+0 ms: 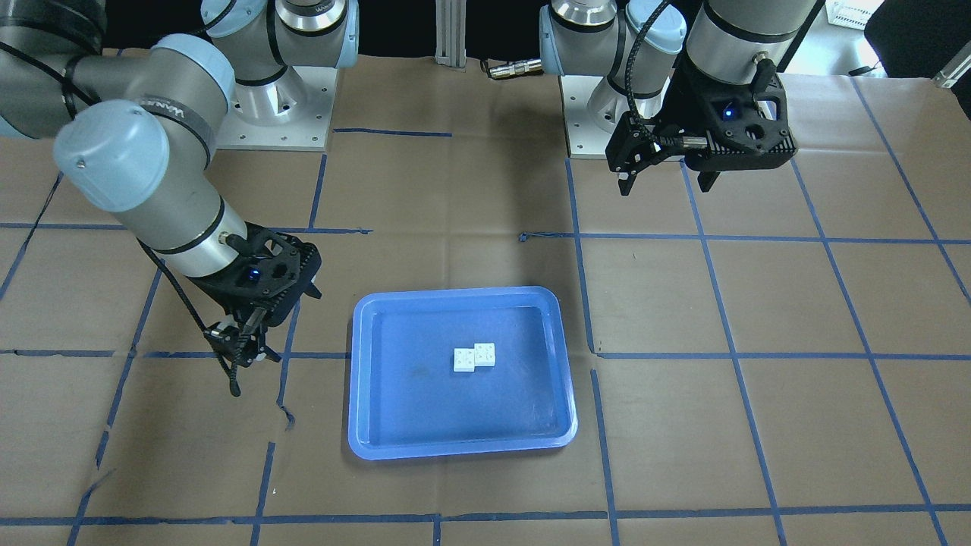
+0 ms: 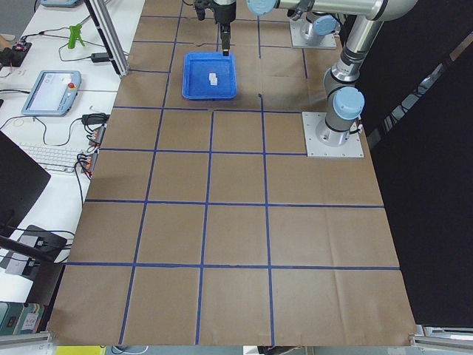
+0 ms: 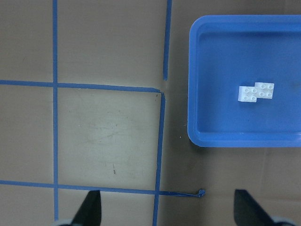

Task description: Assemble white blocks and place on blue tray

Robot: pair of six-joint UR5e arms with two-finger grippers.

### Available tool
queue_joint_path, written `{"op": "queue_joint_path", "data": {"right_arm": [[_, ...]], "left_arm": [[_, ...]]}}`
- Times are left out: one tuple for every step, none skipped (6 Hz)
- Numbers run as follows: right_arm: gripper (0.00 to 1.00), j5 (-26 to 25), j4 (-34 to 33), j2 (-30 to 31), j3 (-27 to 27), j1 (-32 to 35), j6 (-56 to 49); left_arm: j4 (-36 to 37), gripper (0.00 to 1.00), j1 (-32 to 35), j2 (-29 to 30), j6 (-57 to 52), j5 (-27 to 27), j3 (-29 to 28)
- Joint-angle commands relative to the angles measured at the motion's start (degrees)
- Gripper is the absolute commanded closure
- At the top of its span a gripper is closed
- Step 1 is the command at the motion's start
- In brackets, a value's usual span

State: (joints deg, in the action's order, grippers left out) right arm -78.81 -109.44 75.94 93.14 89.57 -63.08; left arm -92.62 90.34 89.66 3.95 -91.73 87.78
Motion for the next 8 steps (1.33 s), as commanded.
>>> {"op": "queue_joint_path", "data": {"right_arm": [[0.00,-6.8,10.7,1.9,-6.5,-1.2,14.6],[0.00,-9.2,15.5,4.6,-7.8,-2.4,24.0],[0.00,-12.5,17.8,6.4,-8.1,-2.8,37.7],[0.00,-12.0,20.7,9.4,-7.9,-2.3,51.6],[0.00,-11.9,22.2,11.2,-8.0,-0.1,59.2],[0.00,-12.0,23.0,12.5,-8.0,1.4,64.5],[0.00,-12.0,23.0,12.5,-7.9,1.6,65.3],[0.00,-12.0,23.1,12.6,-7.5,1.5,65.3]], "left_arm": [[0.1,0.01,0.0,0.0,0.0,-1.3,0.0],[0.1,0.01,0.1,0.2,0.1,-1.2,0.0],[0.0,0.01,0.0,0.1,0.0,-1.3,0.0],[-0.1,0.01,0.0,-0.1,0.0,-1.3,0.0],[-0.1,0.01,0.0,-0.2,-0.2,-1.3,0.0],[-0.1,0.01,0.1,0.0,-0.1,-1.3,0.0],[-0.1,0.01,0.1,0.0,-0.2,-1.3,0.0],[-0.1,0.01,0.1,0.0,-0.2,-1.3,0.0]]}}
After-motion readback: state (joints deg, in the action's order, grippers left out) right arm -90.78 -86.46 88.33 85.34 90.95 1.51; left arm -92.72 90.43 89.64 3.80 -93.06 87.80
